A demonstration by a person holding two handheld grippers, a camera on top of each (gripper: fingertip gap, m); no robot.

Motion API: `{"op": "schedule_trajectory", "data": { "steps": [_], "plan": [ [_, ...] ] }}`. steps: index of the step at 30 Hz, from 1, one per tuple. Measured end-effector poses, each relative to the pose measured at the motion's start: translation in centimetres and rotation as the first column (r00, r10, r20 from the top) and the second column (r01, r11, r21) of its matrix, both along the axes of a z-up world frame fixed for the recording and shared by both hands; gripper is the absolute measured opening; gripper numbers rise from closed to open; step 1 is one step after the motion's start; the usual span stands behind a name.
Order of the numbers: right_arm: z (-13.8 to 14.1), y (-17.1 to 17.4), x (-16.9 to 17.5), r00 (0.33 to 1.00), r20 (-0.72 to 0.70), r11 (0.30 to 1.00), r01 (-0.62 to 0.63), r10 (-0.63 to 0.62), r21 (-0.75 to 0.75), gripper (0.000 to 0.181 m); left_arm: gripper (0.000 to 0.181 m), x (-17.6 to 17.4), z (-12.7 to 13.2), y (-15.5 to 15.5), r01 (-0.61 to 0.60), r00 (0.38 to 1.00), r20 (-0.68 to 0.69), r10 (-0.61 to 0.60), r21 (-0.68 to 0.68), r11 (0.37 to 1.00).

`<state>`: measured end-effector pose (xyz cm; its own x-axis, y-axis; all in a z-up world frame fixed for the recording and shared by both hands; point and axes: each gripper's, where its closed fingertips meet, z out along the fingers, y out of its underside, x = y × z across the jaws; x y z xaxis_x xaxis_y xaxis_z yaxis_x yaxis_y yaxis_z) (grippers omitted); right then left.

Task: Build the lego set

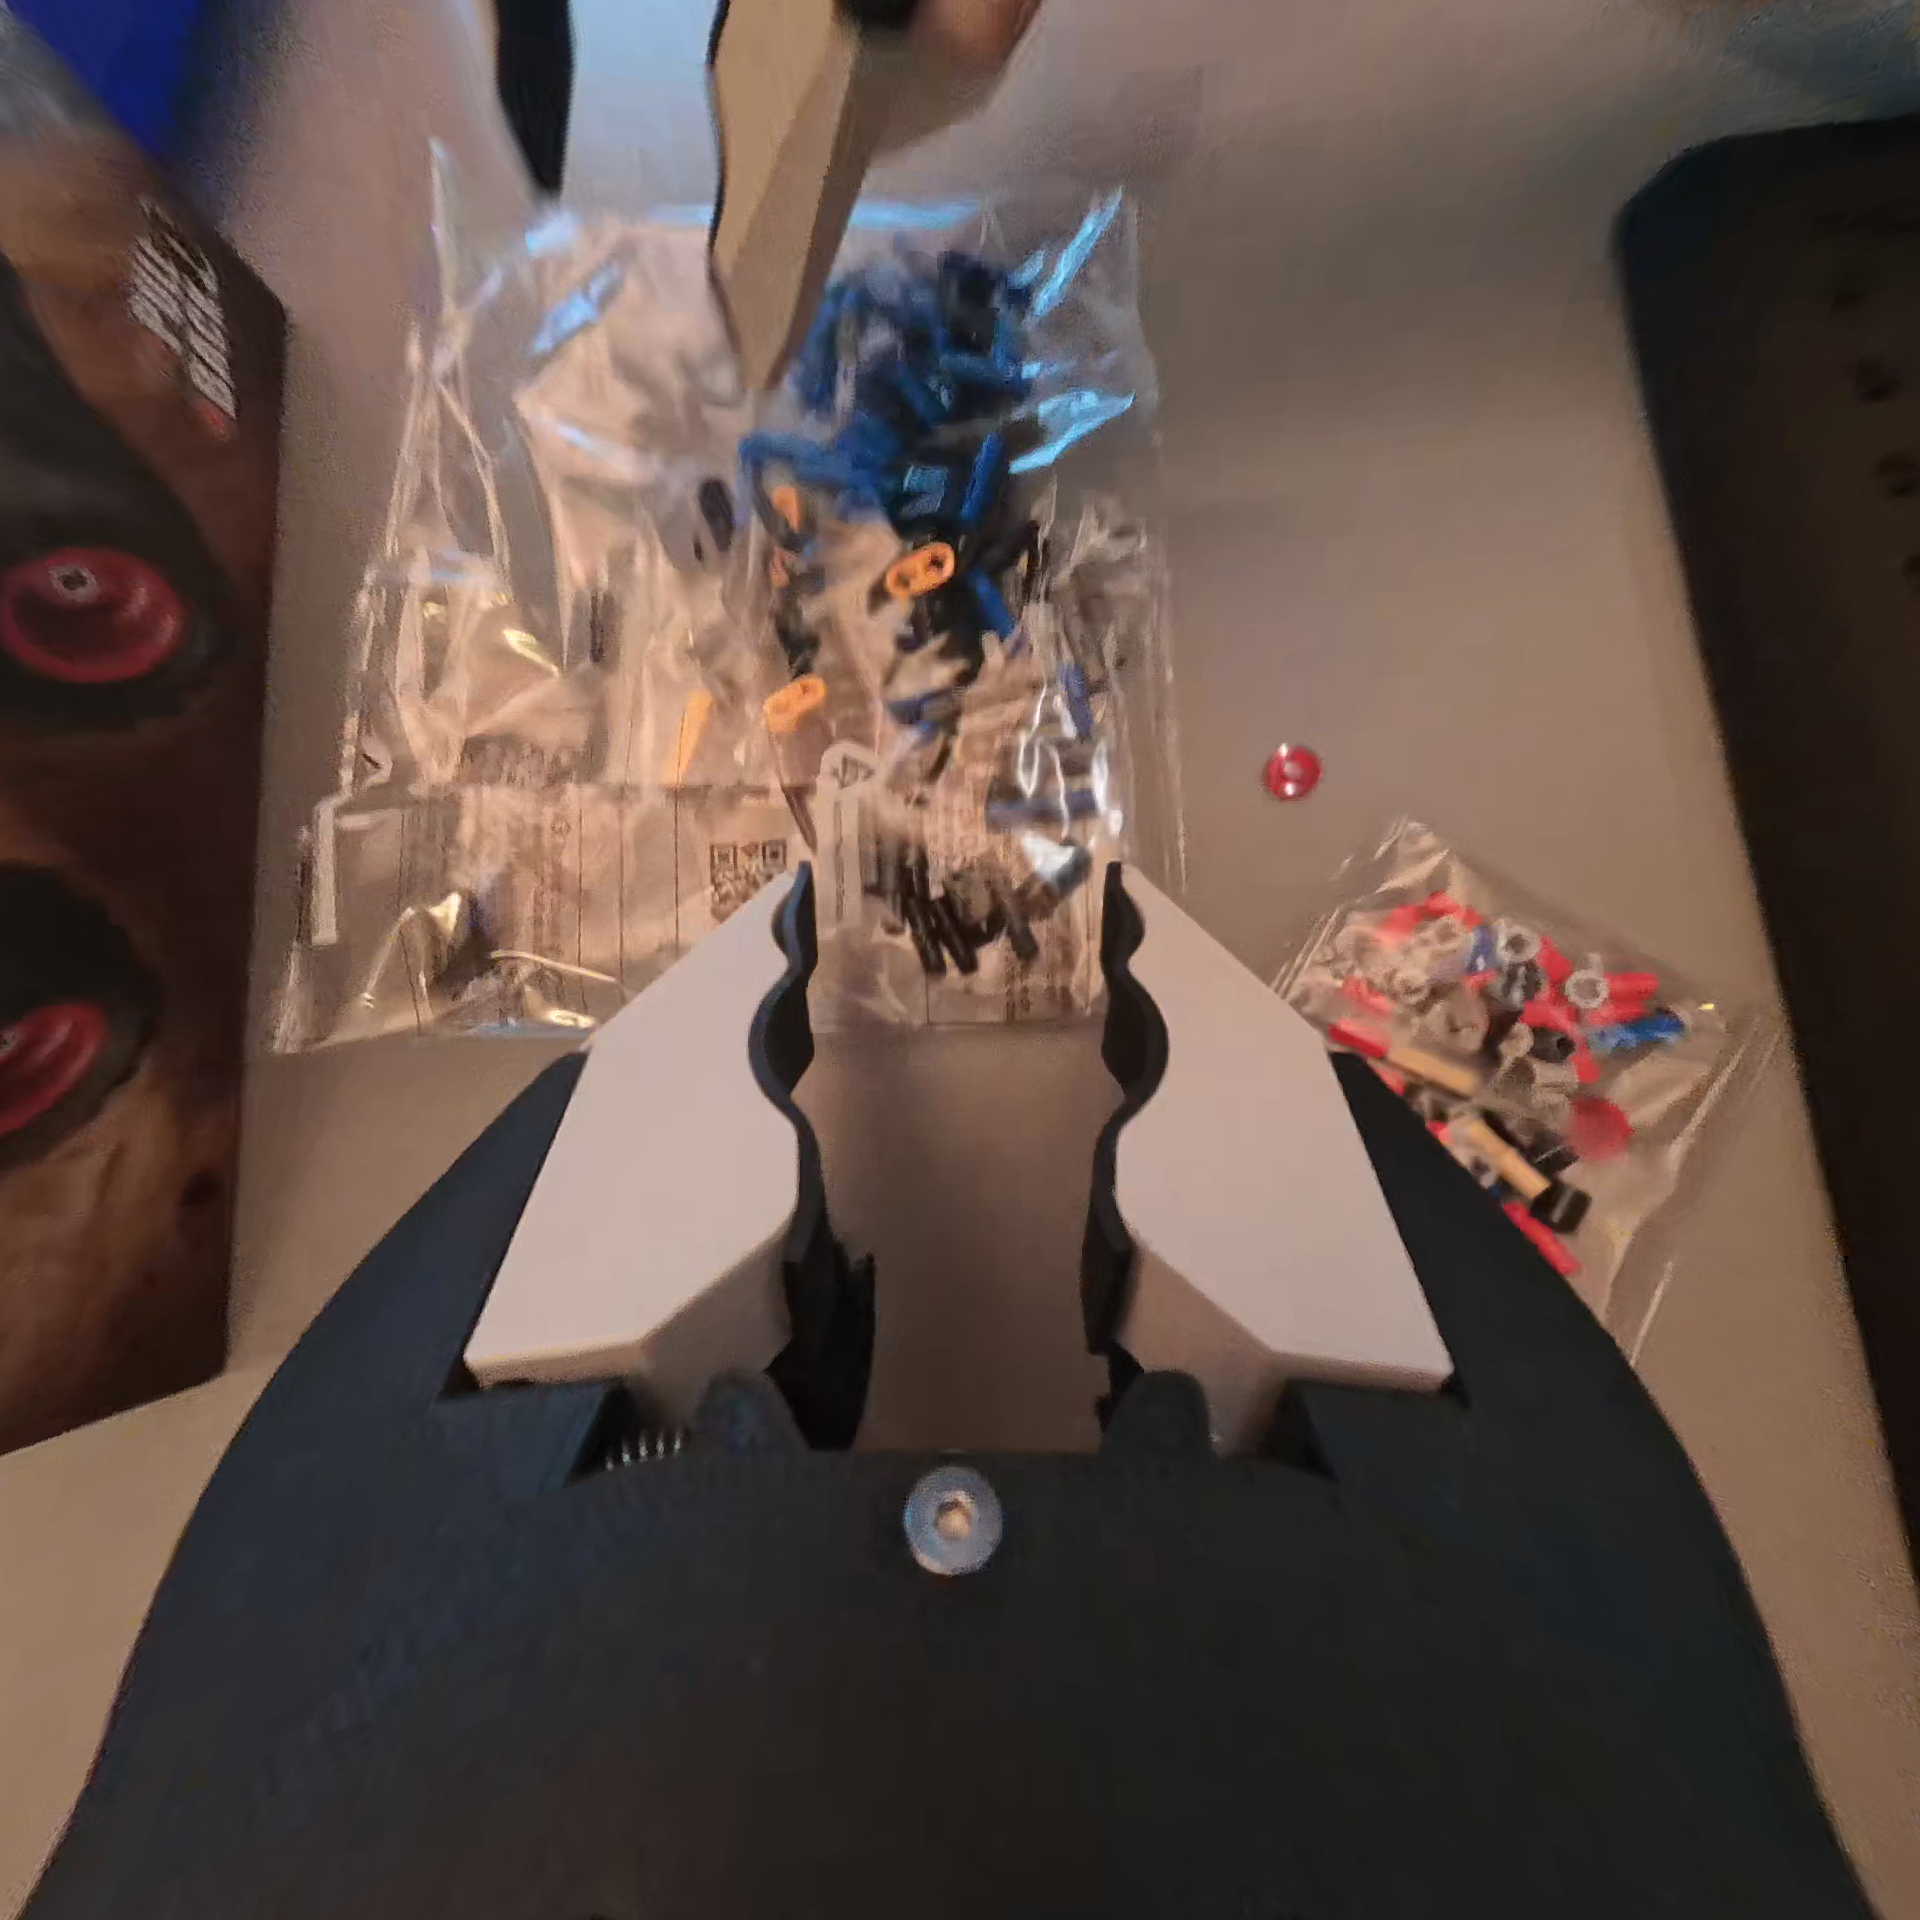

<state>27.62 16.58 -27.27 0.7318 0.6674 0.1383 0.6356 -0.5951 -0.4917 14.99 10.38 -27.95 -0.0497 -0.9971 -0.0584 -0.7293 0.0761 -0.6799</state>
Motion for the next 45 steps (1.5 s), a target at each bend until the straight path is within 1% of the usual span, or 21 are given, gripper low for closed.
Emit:
{"op": "schedule_trajectory", "data": {
  "steps": [2,4,6,8,10,11,14,16,19,22,25,30,33,35,37,38,39,41,43,44,45],
  "plan": [
    [-1.1,-1.2,2.0,0.996,0.005,0.995,0.088,-0.088,-0.039,0.057,0.052,-0.1,-1.2,0.1,-0.004,0.999,-0.042,0.004,0.010,1.000],
    [-1.9,-2.3,1.8,0.991,-0.069,0.992,0.108,-0.113,-0.071,0.045,0.050,0.2,-1.7,-0.6,0.002,0.999,-0.043,-0.003,-0.009,1.000],
    [-2.0,-2.3,1.6,0.977,-0.151,0.988,0.141,-0.149,-0.066,0.039,0.050,0.4,-1.7,-0.8,-0.005,0.999,-0.035,0.005,-0.011,1.000],
    [-2.0,-2.2,1.3,0.957,-0.238,0.986,0.155,-0.166,-0.061,0.024,0.049,0.5,-1.7,-1.0,-0.012,0.999,-0.036,0.011,-0.020,1.000],
    [-1.7,-2.2,0.3,0.926,-0.350,0.990,0.126,-0.141,-0.065,0.004,0.049,0.6,-1.7,-1.0,-0.015,0.999,-0.031,0.015,-0.013,1.000],
    [-1.6,-2.2,0.2,0.920,-0.366,0.990,0.123,-0.137,-0.063,0.003,0.049,0.6,-1.6,-1.1,-0.016,1.000,-0.027,0.015,-0.006,1.000],
    [-0.7,-2.3,0.4,0.937,-0.332,0.994,0.102,-0.108,-0.035,0.002,0.048,0.5,-1.5,-1.1,-0.012,1.000,-0.018,0.013,0.001,1.000],
    [0.7,-2.4,0.6,0.963,-0.259,0.997,0.078,-0.076,-0.005,0.002,0.052,0.4,-1.2,-0.9,-0.021,1.000,-0.002,0.021,0.003,1.000],
    [2.9,-1.9,0.7,0.987,-0.158,0.999,0.034,-0.031,0.015,0.002,0.052,0.4,-0.5,-1.1,-0.028,0.999,0.030,0.029,-0.043,0.999],
    [4.9,-1.1,0.7,0.997,-0.083,0.999,0.014,-0.011,0.035,0.002,0.053,0.1,-1.2,-1.2,-0.019,1.000,-0.002,0.019,-0.041,0.999],
    [5.4,-1.0,0.5,0.999,-0.035,1.000,-0.024,0.024,-0.017,0.002,0.052,0.4,-1.4,-1.5,-0.003,1.000,0.001,0.003,-0.045,0.999],
    [7.1,-0.2,0.3,0.999,-0.018,0.999,-0.038,0.038,0.002,0.002,0.052,0.5,-1.5,-1.5,0.008,1.000,-0.007,-0.008,-0.043,0.999],
    [7.0,-0.2,0.5,0.998,0.028,0.999,-0.051,0.052,-0.015,0.002,0.052,0.2,-1.4,-1.3,0.014,1.000,-0.010,-0.015,-0.022,1.000],
    [6.6,-0.3,0.5,0.998,0.022,0.998,-0.060,0.061,-0.035,0.002,0.053,0.1,-0.3,-0.1,-0.013,1.000,0.011,0.013,0.007,1.000],
    [6.0,-0.5,0.9,0.995,0.060,0.995,-0.078,0.082,-0.055,0.002,0.054,0.2,1.0,1.0,-0.037,0.998,0.043,0.037,0.014,0.999],
    [6.1,-0.8,0.2,0.993,0.041,0.993,-0.106,0.109,-0.057,0.002,0.055,0.4,1.3,1.6,-0.043,0.998,0.048,0.041,0.039,0.998],
    [6.0,-1.2,-0.6,0.990,0.016,0.988,-0.138,0.140,-0.069,0.002,0.056,0.5,1.3,1.9,-0.040,0.998,0.041,0.037,0.059,0.997],
    [5.5,-1.5,-0.9,0.986,0.037,0.983,-0.162,0.166,-0.087,0.002,0.057,1.2,0.9,2.1,-0.025,0.999,0.032,0.023,0.073,0.997],
    [6.2,-1.6,-1.5,0.985,0.008,0.983,-0.172,0.173,-0.068,0.002,0.055,1.3,-0.1,2.1,-0.019,1.000,-0.012,0.020,0.083,0.996],
    [6.4,-1.5,-1.5,0.986,0.006,0.984,-0.166,0.166,-0.061,0.002,0.049,1.4,-0.1,1.7,-0.017,1.000,-0.009,0.018,0.039,0.999],
    [6.5,-1.4,-1.2,0.987,0.012,0.985,-0.160,0.161,-0.058,0.002,0.050,1.5,-0.2,1.4,-0.017,1.000,-0.014,0.017,0.008,1.000]
  ]
}}
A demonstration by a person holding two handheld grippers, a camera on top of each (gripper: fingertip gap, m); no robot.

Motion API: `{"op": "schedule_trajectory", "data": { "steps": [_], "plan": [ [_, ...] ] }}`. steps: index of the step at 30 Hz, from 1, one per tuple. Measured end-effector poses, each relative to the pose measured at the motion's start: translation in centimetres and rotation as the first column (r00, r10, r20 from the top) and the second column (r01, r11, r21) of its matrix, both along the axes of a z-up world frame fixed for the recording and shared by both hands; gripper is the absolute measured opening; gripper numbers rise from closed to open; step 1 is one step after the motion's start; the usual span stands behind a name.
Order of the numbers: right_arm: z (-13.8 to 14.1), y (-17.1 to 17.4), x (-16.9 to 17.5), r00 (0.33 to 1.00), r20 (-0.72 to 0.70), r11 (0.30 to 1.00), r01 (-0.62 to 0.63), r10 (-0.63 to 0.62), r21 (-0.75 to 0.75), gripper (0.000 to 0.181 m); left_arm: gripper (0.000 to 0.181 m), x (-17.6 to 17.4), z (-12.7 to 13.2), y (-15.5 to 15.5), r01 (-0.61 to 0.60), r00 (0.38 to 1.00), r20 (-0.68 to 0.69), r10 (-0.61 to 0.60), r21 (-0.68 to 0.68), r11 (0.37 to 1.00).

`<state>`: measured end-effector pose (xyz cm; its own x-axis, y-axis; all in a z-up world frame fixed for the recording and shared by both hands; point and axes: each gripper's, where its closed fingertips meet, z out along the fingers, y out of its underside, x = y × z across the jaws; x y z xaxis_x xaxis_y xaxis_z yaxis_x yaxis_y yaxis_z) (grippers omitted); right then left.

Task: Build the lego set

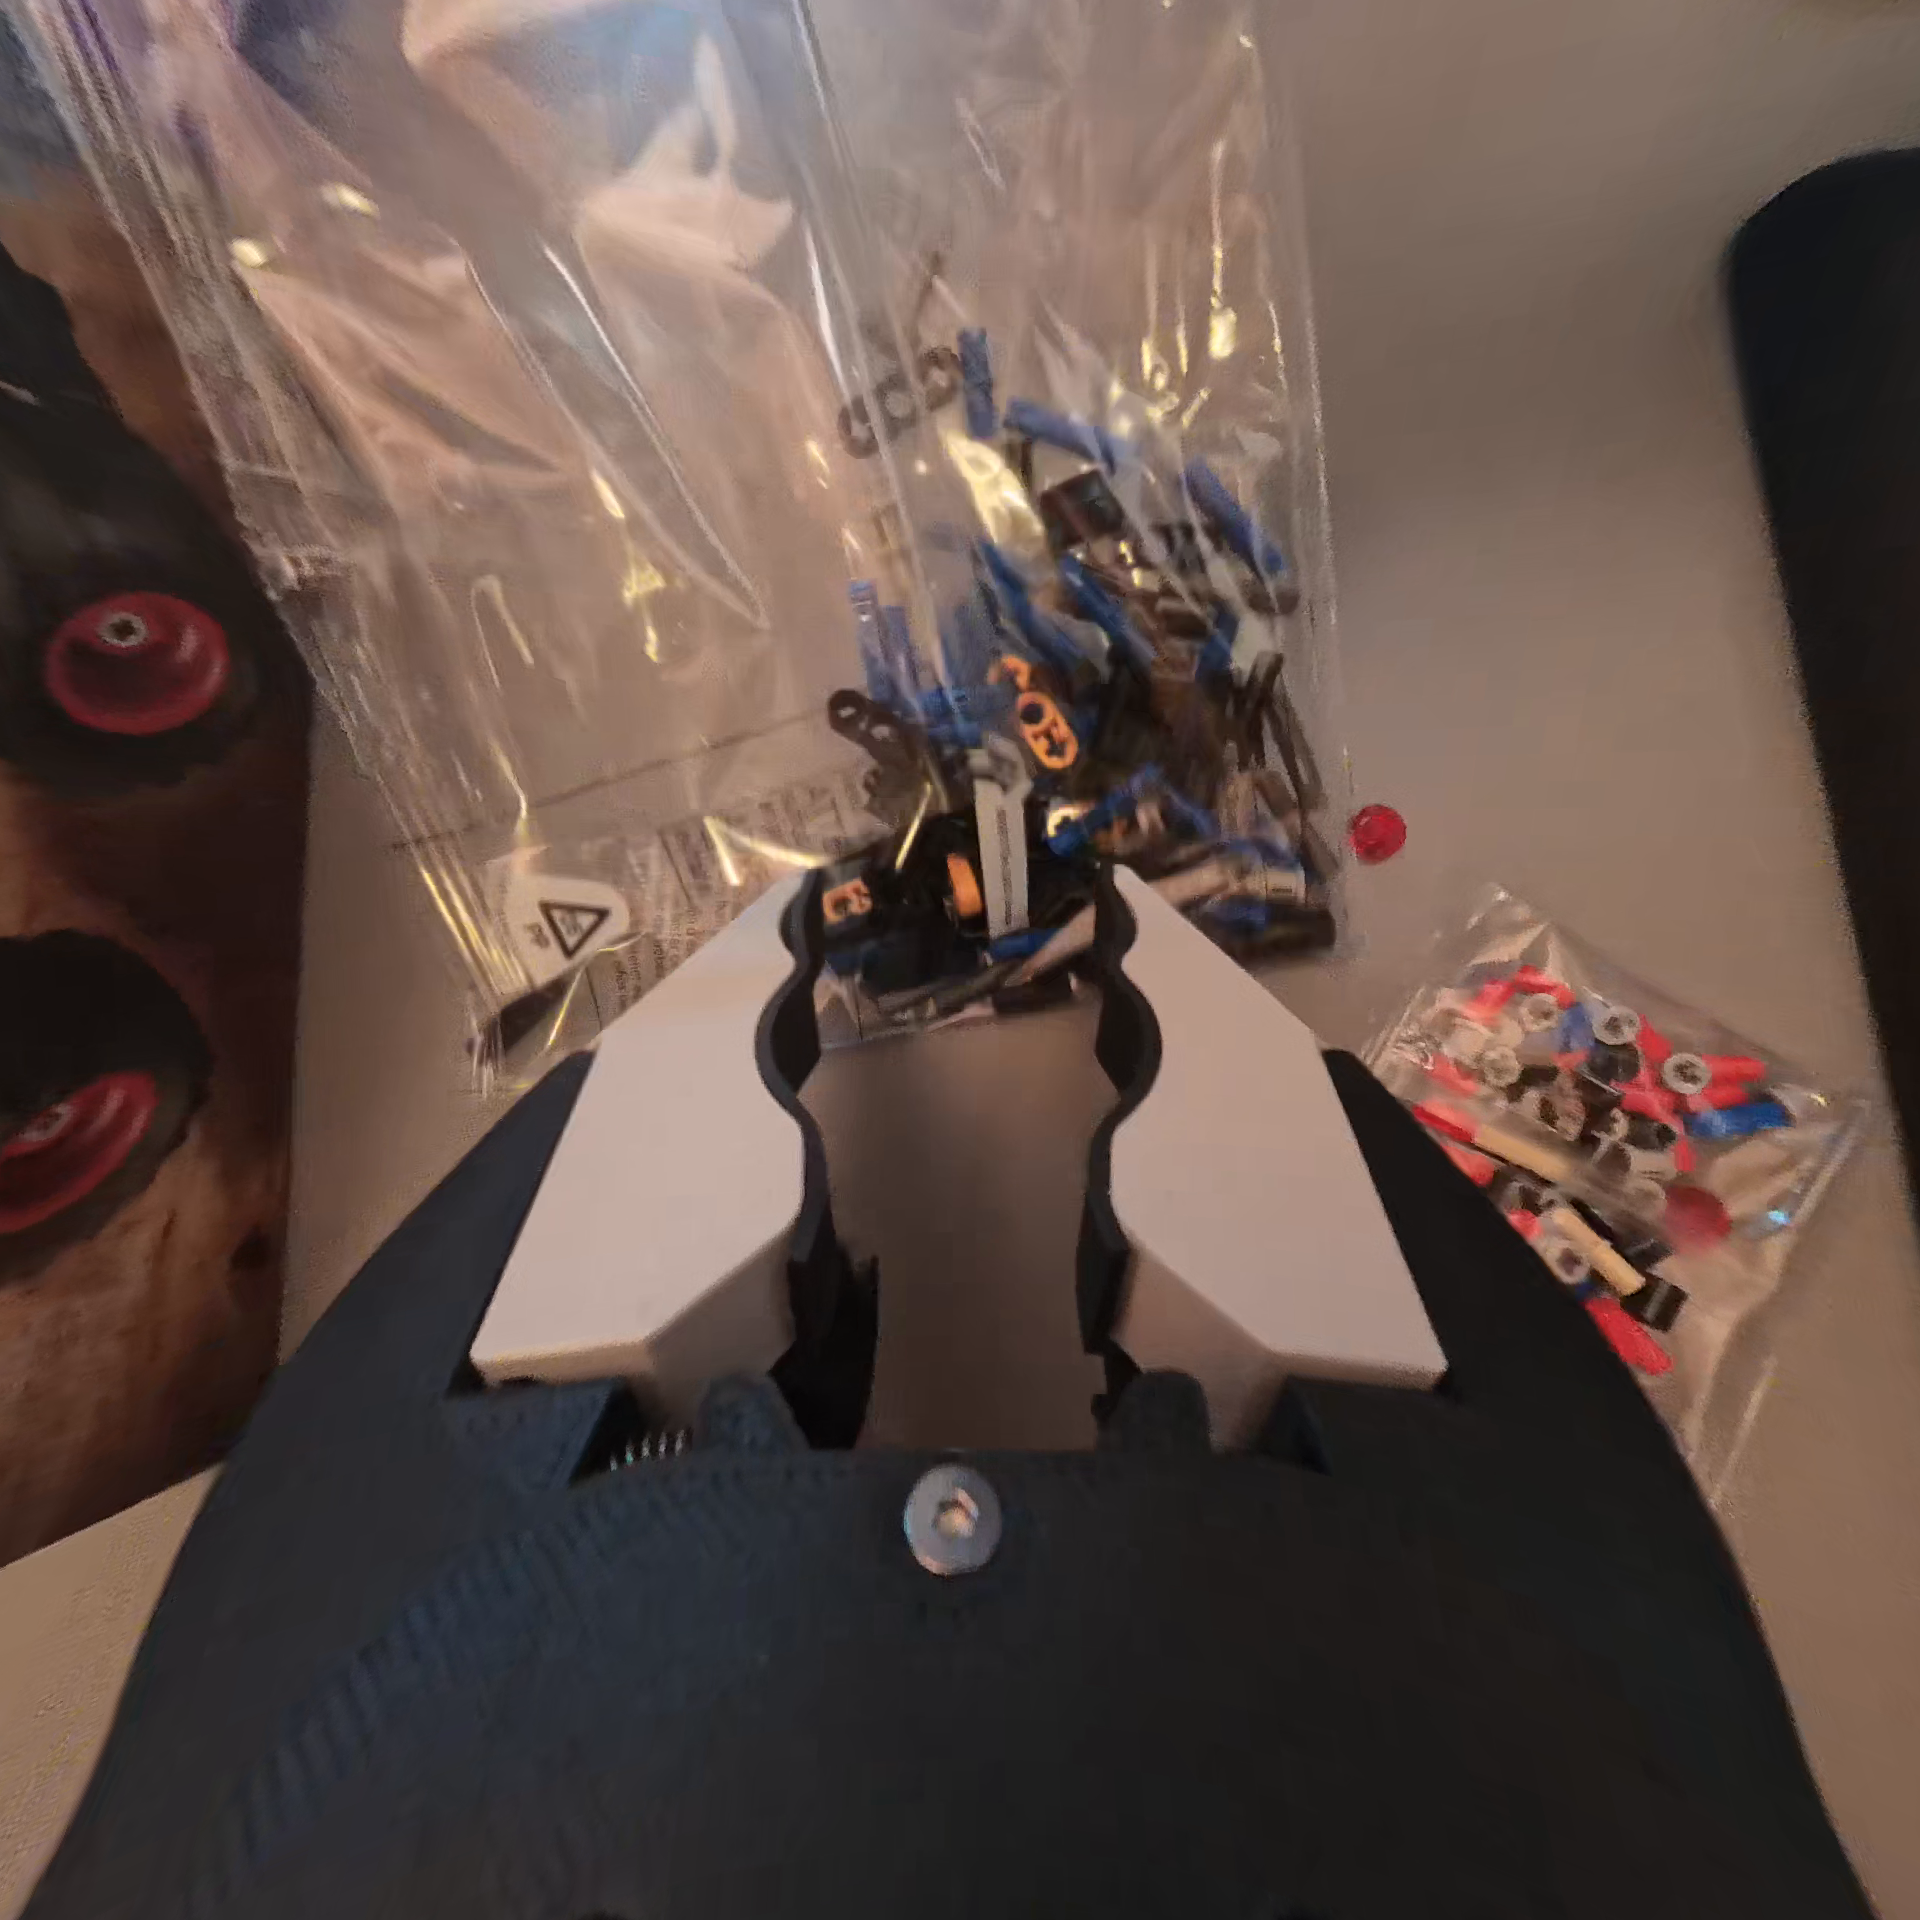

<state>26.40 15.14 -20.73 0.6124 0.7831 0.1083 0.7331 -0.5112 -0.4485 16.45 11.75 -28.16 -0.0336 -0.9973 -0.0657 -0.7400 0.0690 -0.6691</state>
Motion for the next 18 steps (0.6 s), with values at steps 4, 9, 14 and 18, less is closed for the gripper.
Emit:
{"op": "schedule_trajectory", "data": {
  "steps": [4,9,14,18],
  "plan": [
    [0.6,0.6,0.6,1.000,-0.009,1.000,0.016,-0.016,0.020,0.002,0.056,-0.8,-1.2,-0.5,-0.009,0.998,-0.065,0.006,-0.054,0.998],
    [1.9,1.0,-0.1,1.000,-0.023,0.999,-0.004,0.005,0.043,0.002,0.051,-0.6,-1.1,-1.3,-0.005,0.998,-0.059,-0.001,-0.099,0.995],
    [3.0,2.2,0.1,1.000,0.003,0.997,0.015,-0.016,0.077,0.002,0.047,-0.5,-1.1,-2.2,-0.004,1.000,-0.024,-0.001,-0.203,0.979],
    [1.8,3.4,0.4,0.999,-0.012,0.999,0.031,-0.030,0.044,0.002,0.043,-0.6,-1.2,-2.5,0.003,0.999,-0.040,-0.010,-0.178,0.984]
  ]
}}
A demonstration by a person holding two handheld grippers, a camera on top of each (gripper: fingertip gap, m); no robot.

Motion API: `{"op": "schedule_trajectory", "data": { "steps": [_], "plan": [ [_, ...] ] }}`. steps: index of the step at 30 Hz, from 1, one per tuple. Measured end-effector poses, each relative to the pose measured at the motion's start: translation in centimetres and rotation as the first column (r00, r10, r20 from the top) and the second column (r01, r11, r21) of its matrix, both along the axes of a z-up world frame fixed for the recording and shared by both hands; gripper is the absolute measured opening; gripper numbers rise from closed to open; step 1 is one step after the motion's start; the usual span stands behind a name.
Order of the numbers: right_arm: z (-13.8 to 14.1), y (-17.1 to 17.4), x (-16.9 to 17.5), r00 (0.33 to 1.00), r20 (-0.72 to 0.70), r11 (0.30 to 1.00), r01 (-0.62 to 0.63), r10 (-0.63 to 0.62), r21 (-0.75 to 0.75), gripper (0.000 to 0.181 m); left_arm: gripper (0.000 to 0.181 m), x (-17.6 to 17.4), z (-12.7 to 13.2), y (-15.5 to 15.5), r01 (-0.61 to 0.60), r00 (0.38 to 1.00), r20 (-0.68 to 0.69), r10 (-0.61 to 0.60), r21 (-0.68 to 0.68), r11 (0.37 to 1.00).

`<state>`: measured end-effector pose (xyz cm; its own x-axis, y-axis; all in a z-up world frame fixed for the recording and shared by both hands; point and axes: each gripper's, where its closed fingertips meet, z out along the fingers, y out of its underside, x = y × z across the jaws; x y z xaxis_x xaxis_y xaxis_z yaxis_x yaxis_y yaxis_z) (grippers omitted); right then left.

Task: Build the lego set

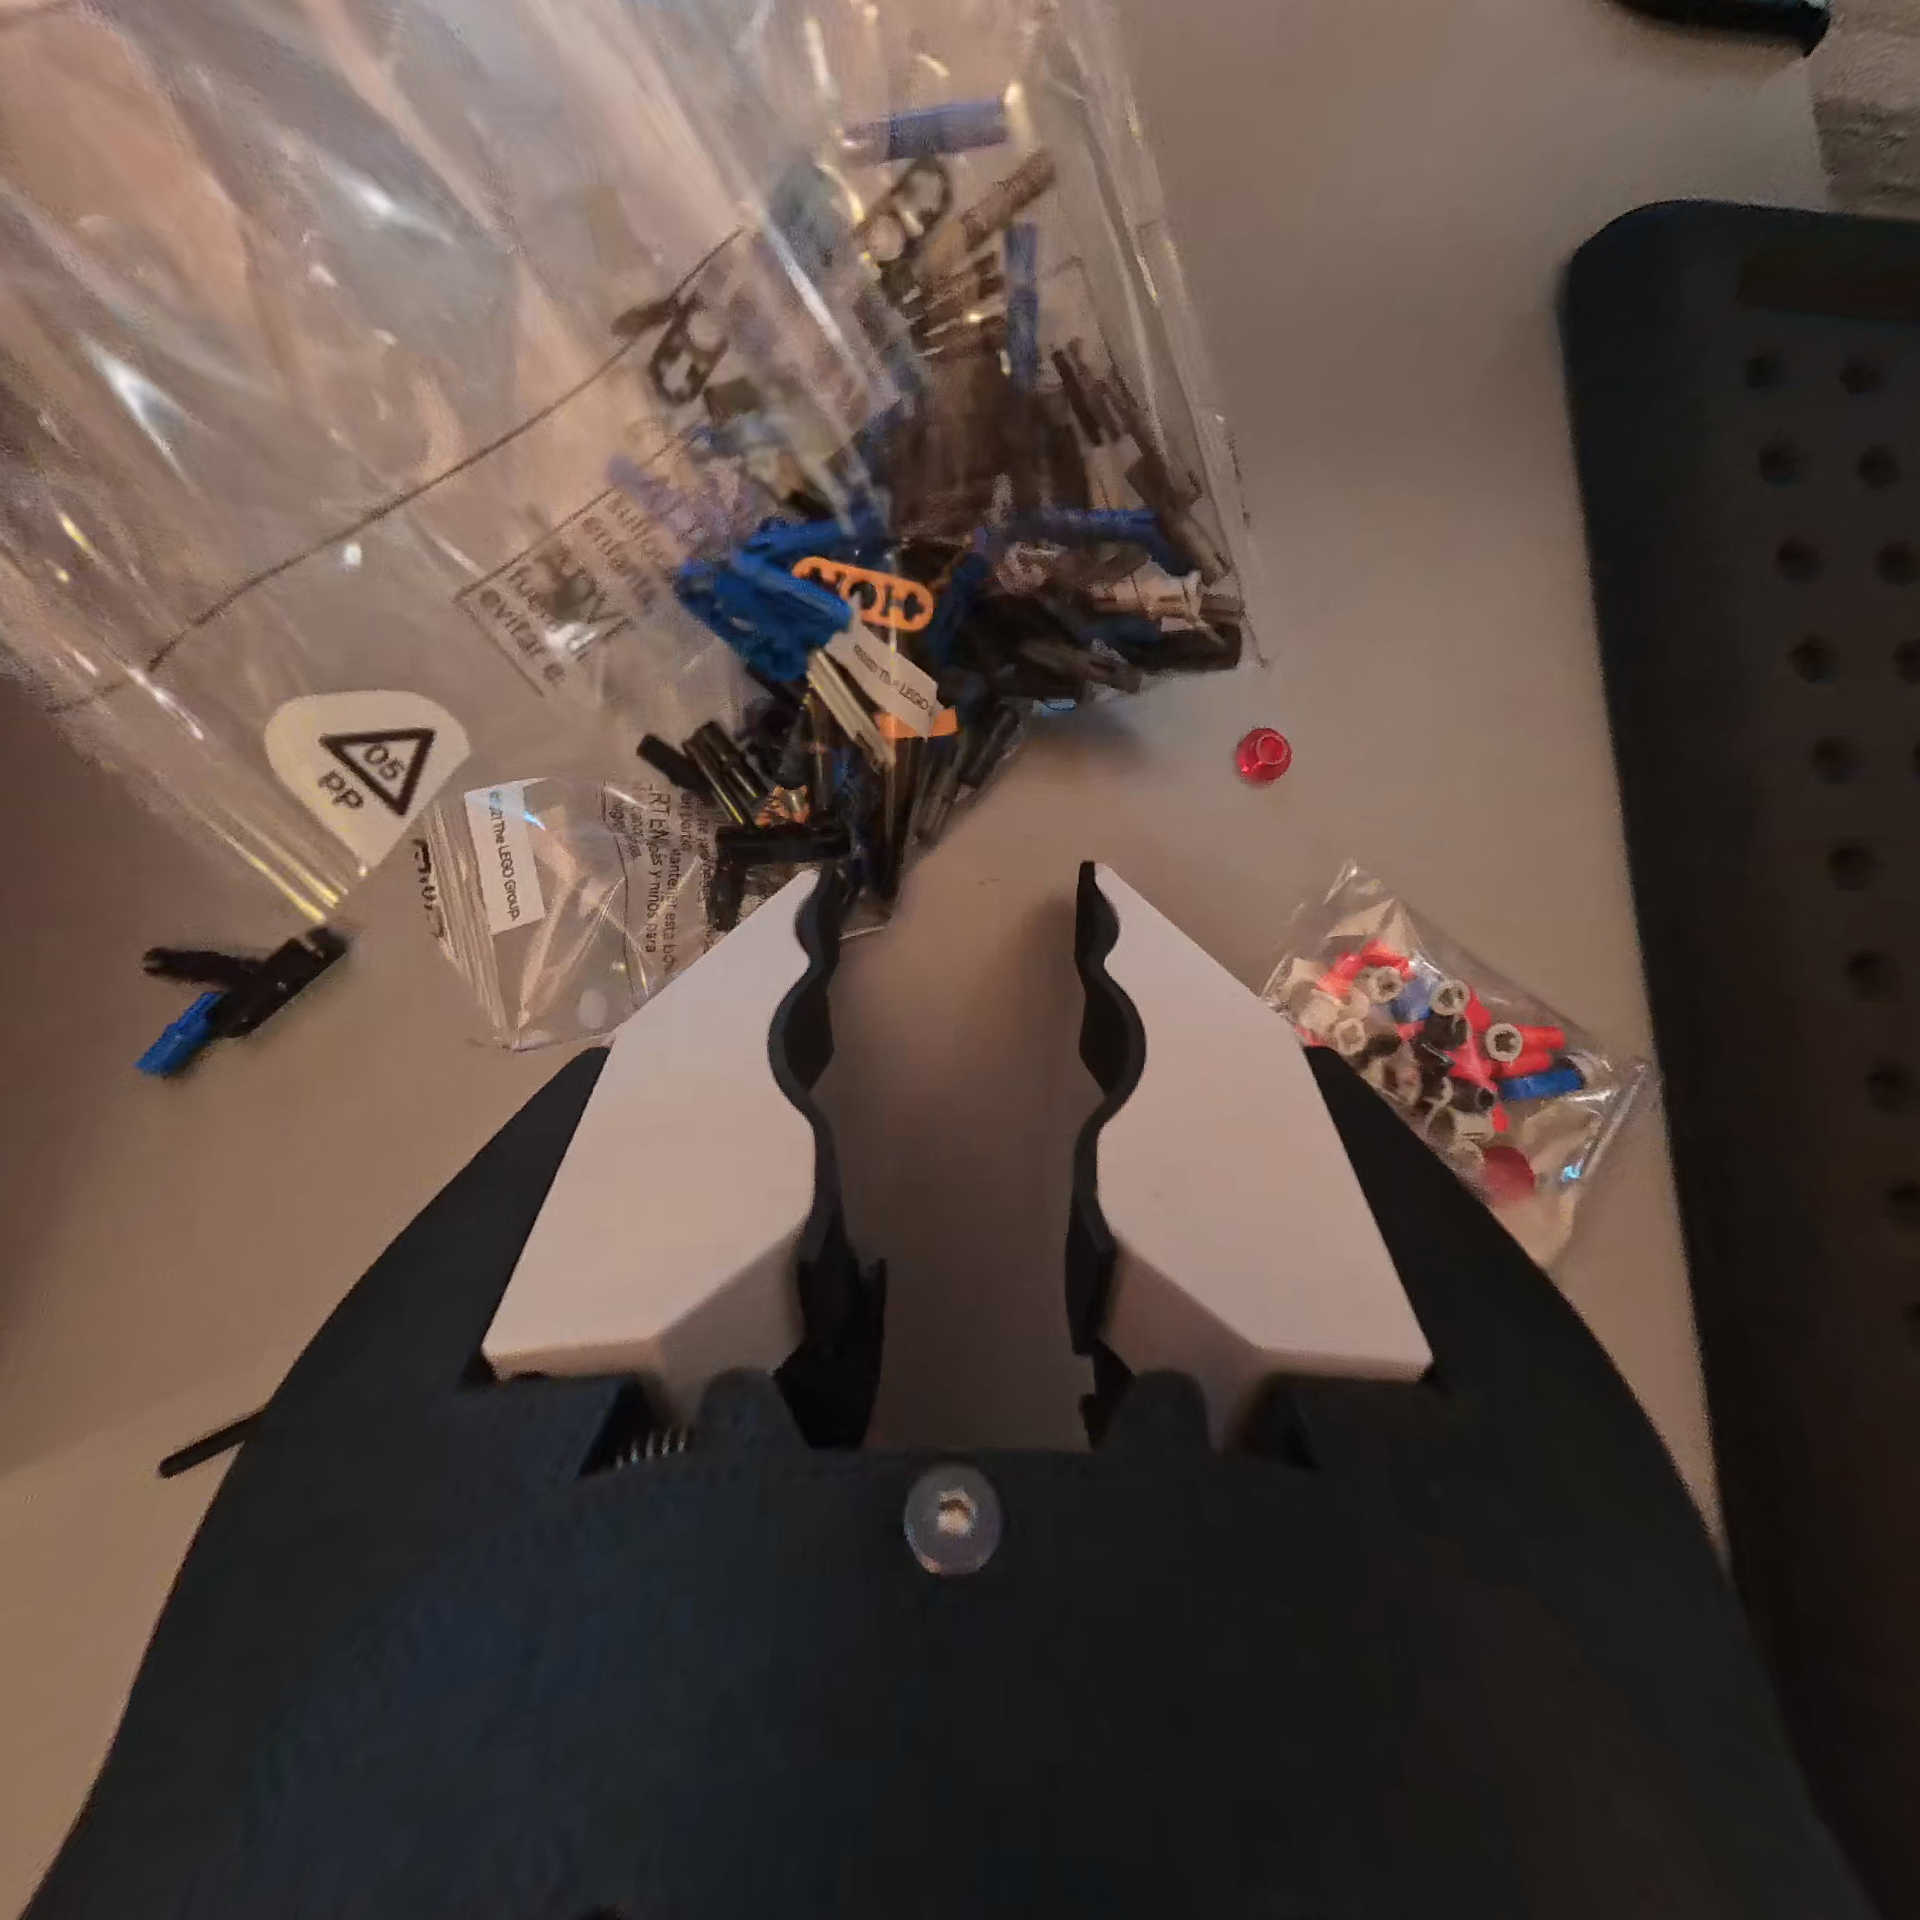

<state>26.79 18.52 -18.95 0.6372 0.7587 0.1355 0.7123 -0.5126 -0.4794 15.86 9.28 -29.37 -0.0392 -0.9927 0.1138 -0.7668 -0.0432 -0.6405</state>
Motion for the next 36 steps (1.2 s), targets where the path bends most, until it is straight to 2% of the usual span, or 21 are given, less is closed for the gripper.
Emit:
{"op": "schedule_trajectory", "data": {
  "steps": [3,5,8,13,16,19,21,25,27,31,33,36],
  "plan": [
    [-0.7,0.8,-0.1,1.000,-0.005,1.000,0.021,-0.021,0.019,0.002,0.047,0.2,0.1,-1.0,0.023,1.000,0.011,-0.023,-0.036,0.999],
    [-2.3,1.2,0.7,0.998,0.040,0.999,0.040,-0.040,-0.002,0.002,0.047,0.5,0.2,-2.2,0.052,0.999,0.018,-0.051,-0.076,0.996],
    [-3.6,1.4,1.2,0.997,0.067,0.999,0.049,-0.049,-0.002,0.002,0.049,0.6,0.2,-2.4,0.056,0.998,0.014,-0.055,-0.063,0.996],
    [-2.6,0.0,2.2,0.996,0.068,0.998,0.065,-0.065,0.005,0.002,0.055,0.9,0.3,-1.8,0.035,0.999,0.030,-0.034,-0.050,0.998],
    [-1.8,-0.8,1.5,0.997,0.058,0.999,0.041,-0.040,-0.007,0.002,0.051,1.2,0.3,-2.1,0.039,0.999,0.041,-0.035,-0.096,0.995],
    [0.5,0.1,0.4,0.999,0.033,0.999,0.026,-0.028,0.035,0.002,0.042,1.6,0.1,-1.5,0.019,0.999,0.041,-0.016,-0.063,0.998],
    [-0.5,0.5,0.4,0.996,0.092,1.000,0.013,-0.011,-0.017,0.002,0.035,1.6,0.0,-1.4,0.014,1.000,0.025,-0.013,-0.046,0.999],
    [-1.1,1.2,-0.7,0.994,0.109,1.000,-0.020,0.022,-0.021,0.002,0.023,1.5,-0.1,-1.6,0.015,1.000,0.022,-0.013,-0.052,0.999],
    [0.0,1.4,-1.6,0.998,0.051,1.000,-0.027,0.026,0.016,0.002,0.013,1.5,-0.1,-1.1,-0.005,1.000,0.024,0.006,-0.035,0.999],
    [1.3,1.4,-1.9,0.992,0.115,0.998,-0.053,0.049,0.034,0.002,0.007,1.9,-0.2,-0.7,-0.019,0.999,0.047,0.021,-0.046,0.999],
    [0.6,2.0,-0.6,0.975,0.222,1.000,-0.028,0.028,-0.002,0.002,0.003,2.0,-0.1,-0.7,-0.019,0.999,0.044,0.021,-0.039,0.999],
    [1.0,2.2,-2.1,0.978,0.199,0.998,-0.064,0.062,0.003,0.002,0.001,1.9,0.0,-1.1,-0.003,0.999,0.041,0.005,-0.050,0.999]
  ]
}}
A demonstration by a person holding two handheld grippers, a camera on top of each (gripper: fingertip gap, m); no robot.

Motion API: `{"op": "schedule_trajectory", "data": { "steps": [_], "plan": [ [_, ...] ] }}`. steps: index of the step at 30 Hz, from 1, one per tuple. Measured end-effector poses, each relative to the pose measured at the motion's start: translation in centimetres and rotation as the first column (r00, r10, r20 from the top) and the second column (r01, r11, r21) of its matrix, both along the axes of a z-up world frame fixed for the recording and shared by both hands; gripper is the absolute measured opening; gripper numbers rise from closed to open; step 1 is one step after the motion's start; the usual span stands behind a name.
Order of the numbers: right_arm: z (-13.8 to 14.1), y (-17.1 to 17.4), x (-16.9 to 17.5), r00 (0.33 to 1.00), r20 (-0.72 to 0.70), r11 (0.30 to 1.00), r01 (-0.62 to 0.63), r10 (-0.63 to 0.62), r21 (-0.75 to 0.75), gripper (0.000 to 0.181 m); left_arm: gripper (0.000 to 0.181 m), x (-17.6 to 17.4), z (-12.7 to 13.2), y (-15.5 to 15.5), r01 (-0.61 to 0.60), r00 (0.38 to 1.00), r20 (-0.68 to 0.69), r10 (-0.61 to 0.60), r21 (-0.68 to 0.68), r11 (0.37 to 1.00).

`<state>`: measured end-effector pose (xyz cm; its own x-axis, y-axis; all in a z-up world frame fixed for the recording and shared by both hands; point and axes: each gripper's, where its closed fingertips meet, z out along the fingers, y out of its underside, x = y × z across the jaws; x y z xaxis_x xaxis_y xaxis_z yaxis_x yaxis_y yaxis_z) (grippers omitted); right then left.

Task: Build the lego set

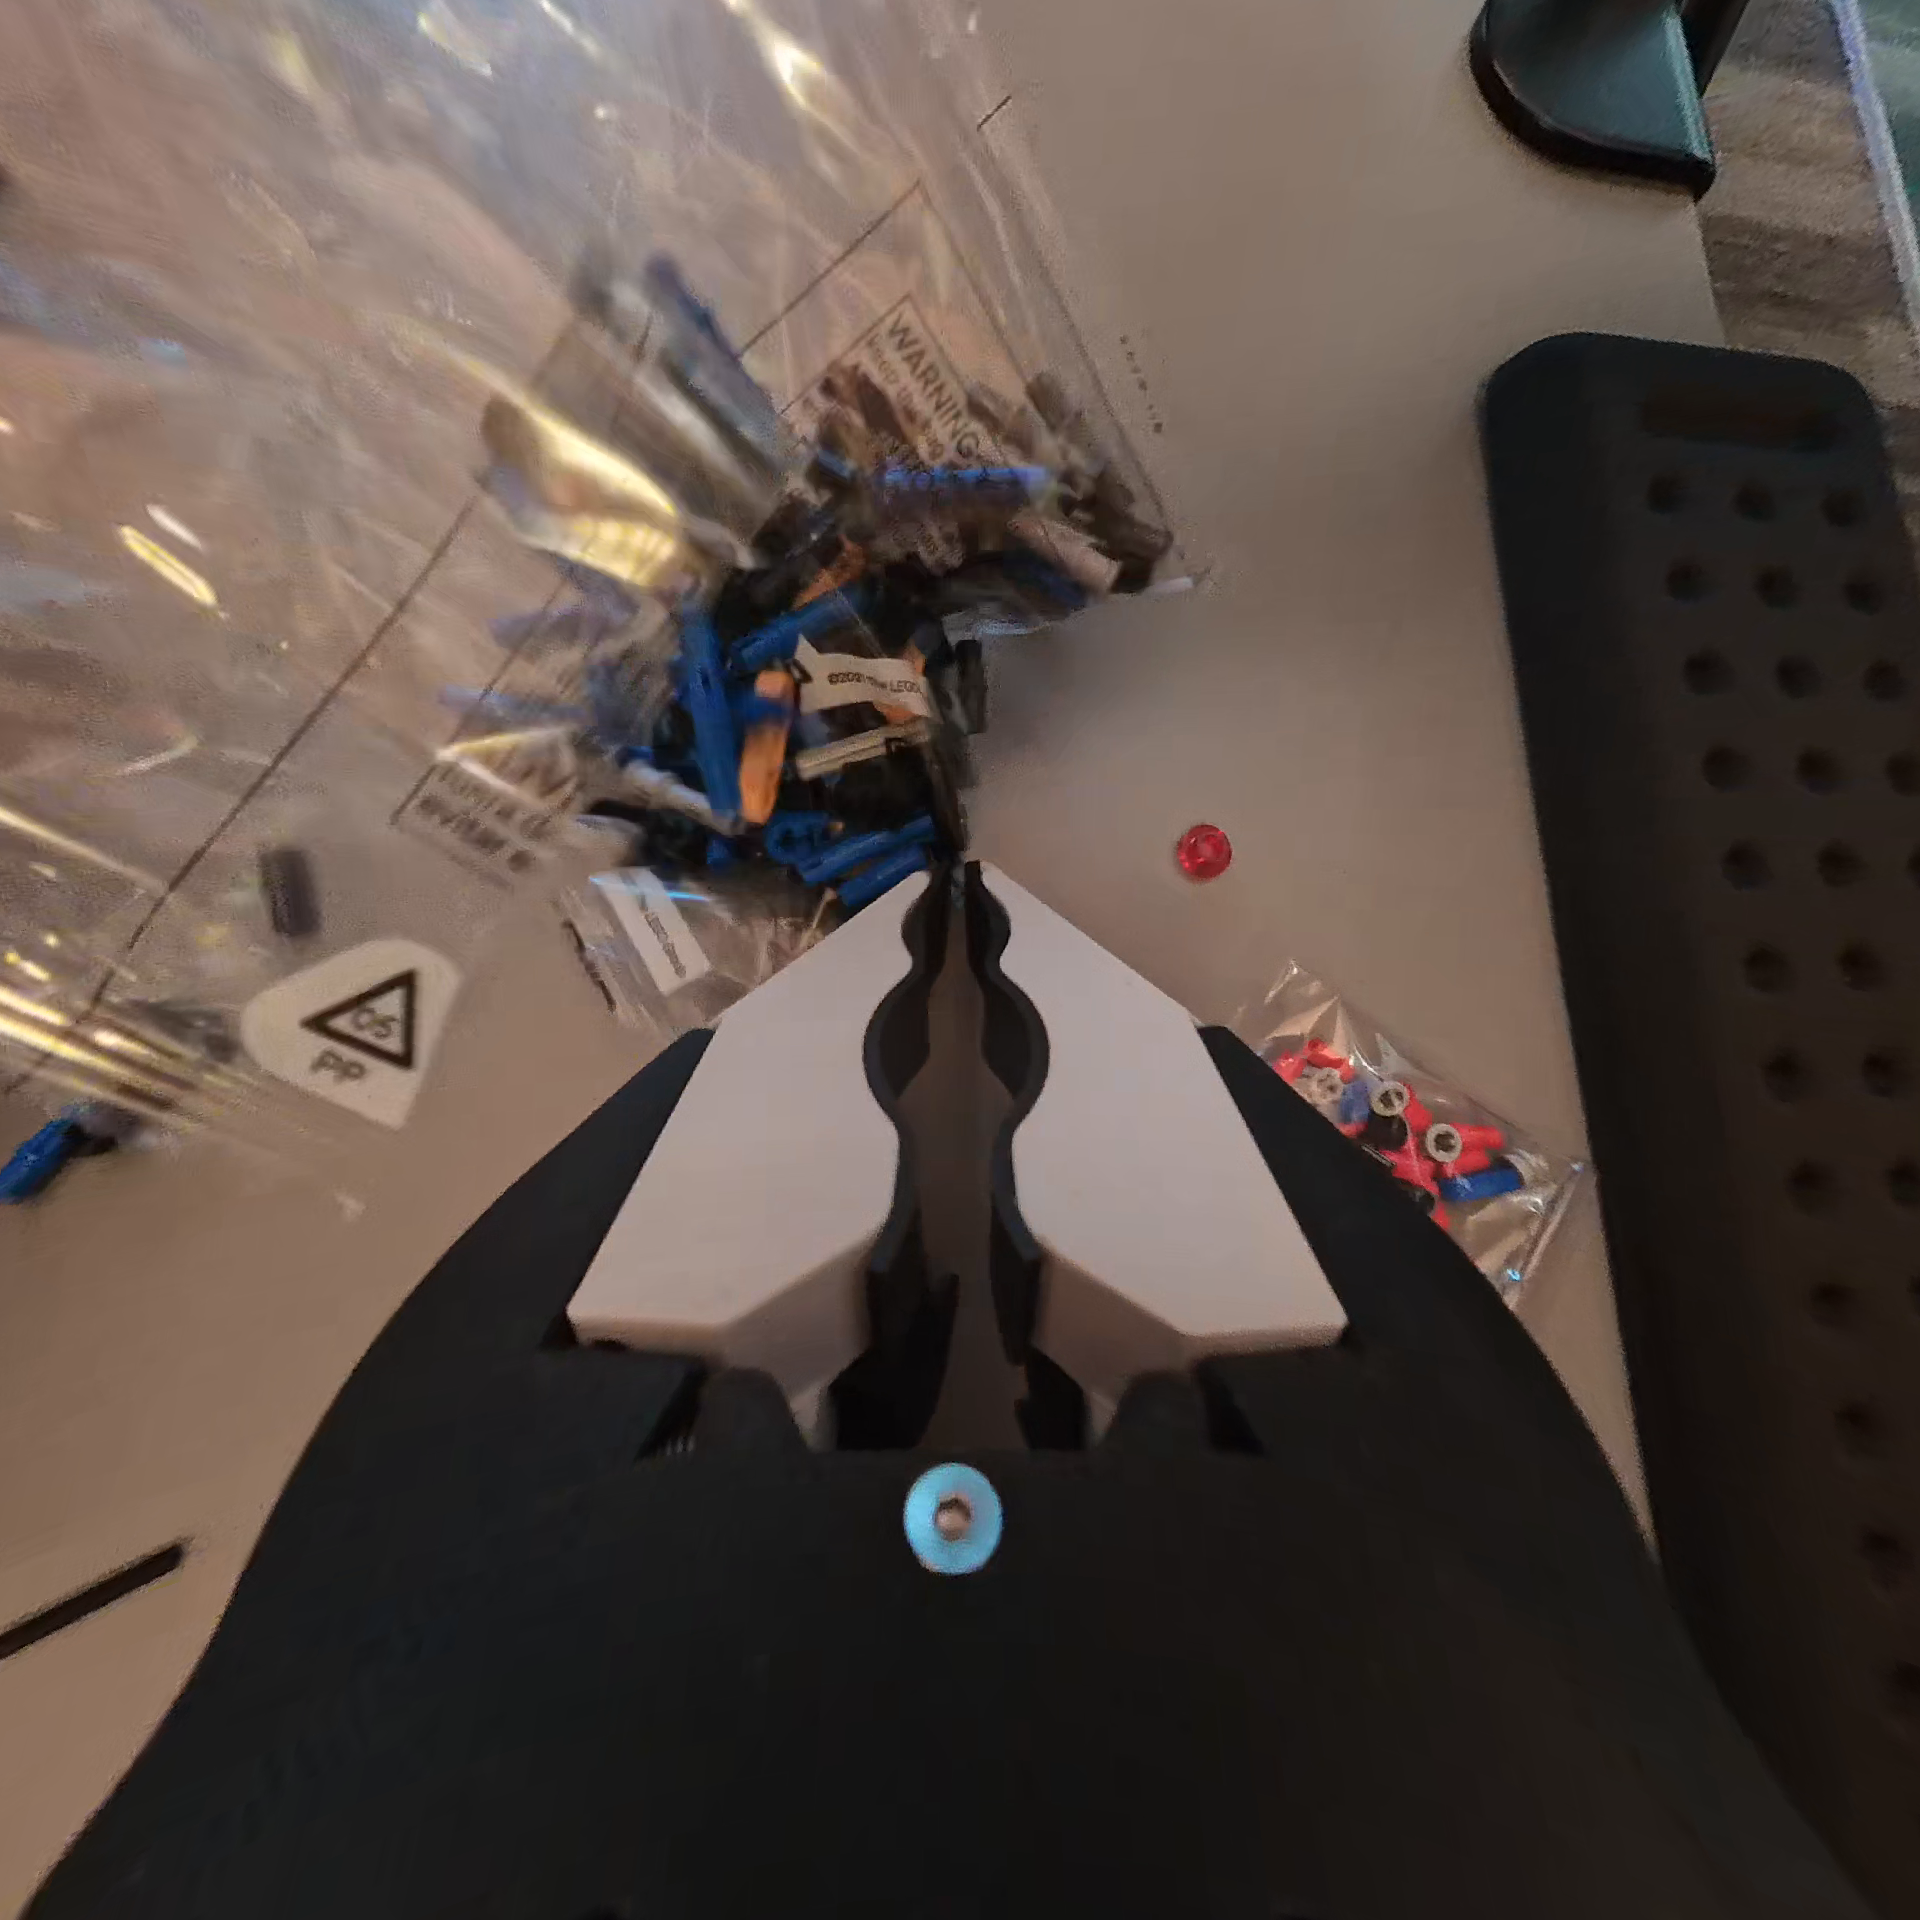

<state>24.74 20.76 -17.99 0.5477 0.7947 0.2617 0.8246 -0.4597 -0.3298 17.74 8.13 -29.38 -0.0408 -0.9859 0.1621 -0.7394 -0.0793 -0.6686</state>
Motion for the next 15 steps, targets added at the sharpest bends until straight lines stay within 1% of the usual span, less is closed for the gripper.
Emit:
{"op": "schedule_trajectory", "data": {
  "steps": [2,4,5,7,11,13,15],
  "plan": [
    [-0.9,0.2,0.5,0.999,0.054,1.000,0.002,-0.001,-0.014,0.002,0.001,0.0,-0.1,-0.1,-0.007,1.000,0.004,0.007,-0.017,1.000],
    [-0.2,0.0,-0.3,1.000,-0.030,1.000,-0.005,0.005,0.001,0.002,0.002,-0.2,-0.1,-0.1,-0.006,1.000,0.004,0.006,-0.024,1.000],
    [-0.5,0.1,0.2,1.000,-0.030,1.000,0.010,-0.010,-0.006,0.002,0.003,-0.2,-0.1,-0.1,-0.009,1.000,0.004,0.009,-0.032,0.999],
    [-1.8,-0.2,1.8,0.999,0.003,0.999,0.035,-0.035,-0.023,0.002,0.007,-0.2,-0.1,-0.1,-0.011,1.000,0.002,0.011,-0.041,0.999],
    [-1.9,-1.7,4.0,0.985,-0.135,0.994,0.106,-0.108,-0.022,0.002,0.019,-0.4,0.0,-0.3,0.001,1.000,-0.002,-0.001,-0.036,0.999],
    [-3.2,-2.7,5.8,0.972,-0.171,0.987,0.154,-0.160,-0.050,0.002,0.022,-0.4,0.0,-0.2,-0.001,1.000,-0.001,0.001,-0.034,0.999],
    [-4.8,-3.8,7.5,0.961,-0.180,0.977,0.199,-0.210,-0.074,0.004,0.029,-0.3,0.1,-0.2,-0.008,1.000,0.007,0.008,-0.046,0.999]
  ]
}}
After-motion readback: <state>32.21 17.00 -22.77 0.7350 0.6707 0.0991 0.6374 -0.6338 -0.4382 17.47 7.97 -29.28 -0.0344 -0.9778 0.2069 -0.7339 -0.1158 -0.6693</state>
